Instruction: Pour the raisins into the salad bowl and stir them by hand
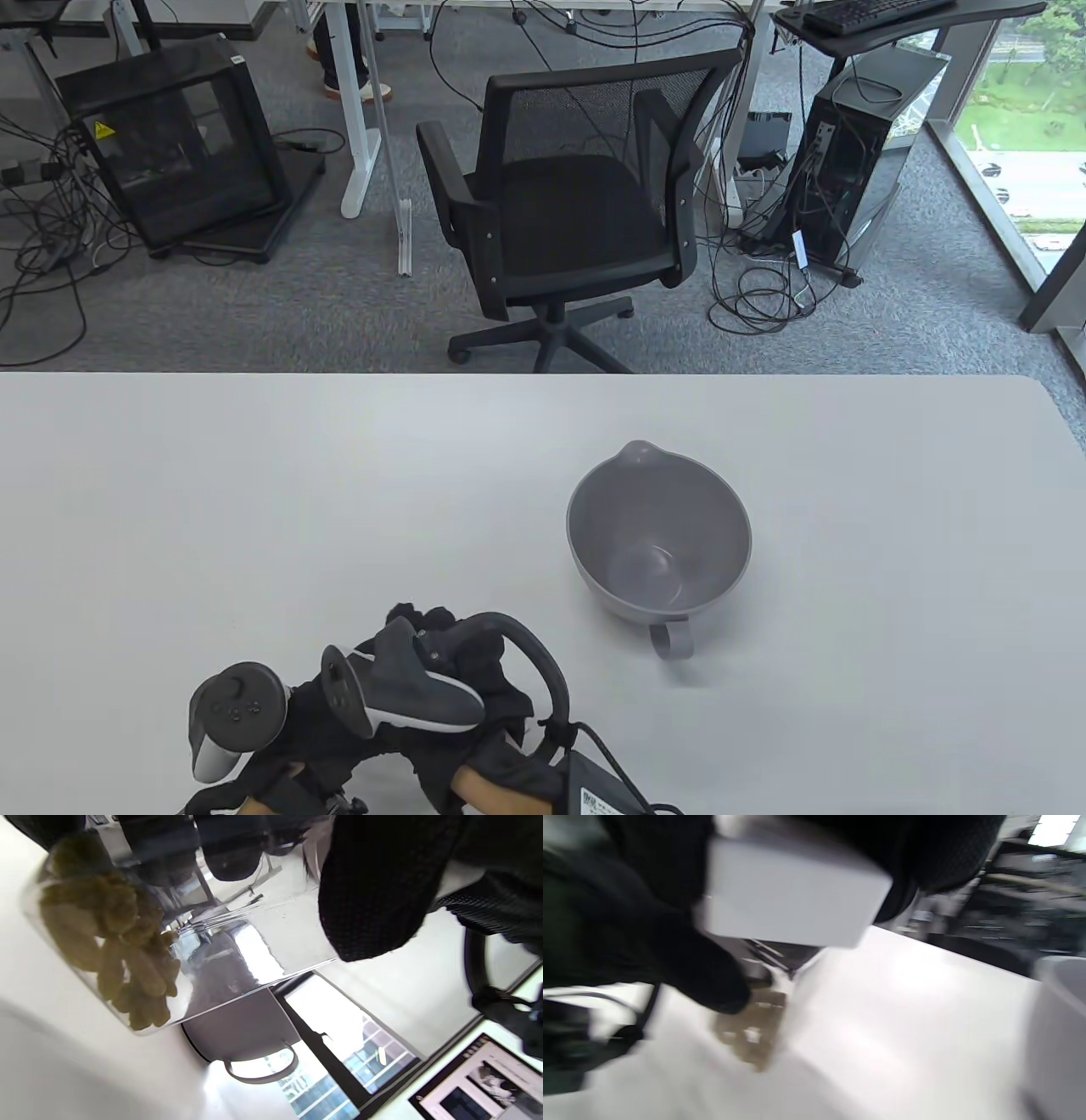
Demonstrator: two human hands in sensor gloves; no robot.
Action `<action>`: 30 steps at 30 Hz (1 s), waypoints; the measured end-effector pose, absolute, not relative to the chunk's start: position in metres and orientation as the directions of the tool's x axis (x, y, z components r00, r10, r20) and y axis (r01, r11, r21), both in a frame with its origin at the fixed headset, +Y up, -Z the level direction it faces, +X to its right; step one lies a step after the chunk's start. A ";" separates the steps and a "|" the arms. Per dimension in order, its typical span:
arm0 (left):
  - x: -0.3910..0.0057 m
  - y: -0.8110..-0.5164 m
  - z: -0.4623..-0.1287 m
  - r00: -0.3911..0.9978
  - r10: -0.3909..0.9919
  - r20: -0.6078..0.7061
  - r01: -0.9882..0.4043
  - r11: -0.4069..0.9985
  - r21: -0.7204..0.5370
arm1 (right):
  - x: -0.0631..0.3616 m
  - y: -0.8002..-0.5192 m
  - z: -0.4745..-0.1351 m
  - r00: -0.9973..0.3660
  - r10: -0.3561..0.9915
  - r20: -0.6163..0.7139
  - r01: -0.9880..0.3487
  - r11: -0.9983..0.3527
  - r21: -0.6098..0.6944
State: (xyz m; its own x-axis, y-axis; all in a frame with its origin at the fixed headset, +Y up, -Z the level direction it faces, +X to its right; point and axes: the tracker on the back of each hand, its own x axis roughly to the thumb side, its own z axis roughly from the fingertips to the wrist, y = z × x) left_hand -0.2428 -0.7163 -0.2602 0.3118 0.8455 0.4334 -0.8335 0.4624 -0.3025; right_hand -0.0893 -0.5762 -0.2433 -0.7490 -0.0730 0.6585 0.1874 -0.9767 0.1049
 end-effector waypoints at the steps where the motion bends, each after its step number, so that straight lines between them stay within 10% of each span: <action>1: -0.248 -0.721 -0.264 0.215 0.887 0.407 -0.853 0.374 -0.363 | -0.079 -0.563 -0.240 -0.661 -0.022 0.750 0.089 -0.995 0.049; 4: -0.259 -0.732 -0.269 0.083 0.953 0.292 -0.902 0.196 -0.384 | -0.049 -0.550 -0.236 -0.685 0.023 0.728 -0.128 -0.988 -0.089; 10: -0.262 -0.734 -0.271 0.158 0.945 0.286 -0.895 0.260 -0.363 | -0.024 -0.662 -0.274 -0.850 -0.177 0.496 0.298 -0.938 0.176; 17: -0.264 -0.735 -0.272 0.150 0.949 0.277 -0.912 0.241 -0.331 | -0.018 -0.756 -0.287 -0.839 -0.220 0.498 0.430 -0.828 0.359; 21: -0.267 -0.737 -0.272 0.153 0.950 0.273 -0.916 0.240 -0.322 | -0.002 -0.721 -0.289 -0.897 -0.074 0.436 0.222 -0.927 0.301; 26: -0.268 -0.735 -0.271 0.160 0.944 0.287 -0.916 0.251 -0.312 | 0.074 -0.651 -0.269 -0.944 0.315 -0.100 -0.241 -0.863 -0.445; 30: -0.266 -0.735 -0.270 0.171 0.940 0.297 -0.910 0.266 -0.319 | 0.162 -0.670 -0.285 -0.812 0.403 -0.423 -0.323 -0.913 -0.250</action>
